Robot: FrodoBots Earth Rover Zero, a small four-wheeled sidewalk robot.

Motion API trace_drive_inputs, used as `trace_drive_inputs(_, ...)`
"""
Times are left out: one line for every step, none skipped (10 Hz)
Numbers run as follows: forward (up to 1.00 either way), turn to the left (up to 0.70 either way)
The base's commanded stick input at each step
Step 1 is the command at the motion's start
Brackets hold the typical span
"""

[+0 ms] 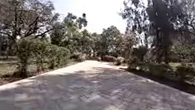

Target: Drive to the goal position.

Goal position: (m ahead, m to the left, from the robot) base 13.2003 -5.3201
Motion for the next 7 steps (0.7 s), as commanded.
trace_drive_inputs(0.3, 0.0)
trace_drive_inputs(0.3, 0.0)
trace_drive_inputs(0.3, 0.0)
trace_drive_inputs(0.3, 0.0)
trace_drive_inputs(0.3, 0.0)
trace_drive_inputs(0.3, 0.0)
trace_drive_inputs(0.3, 0.0)
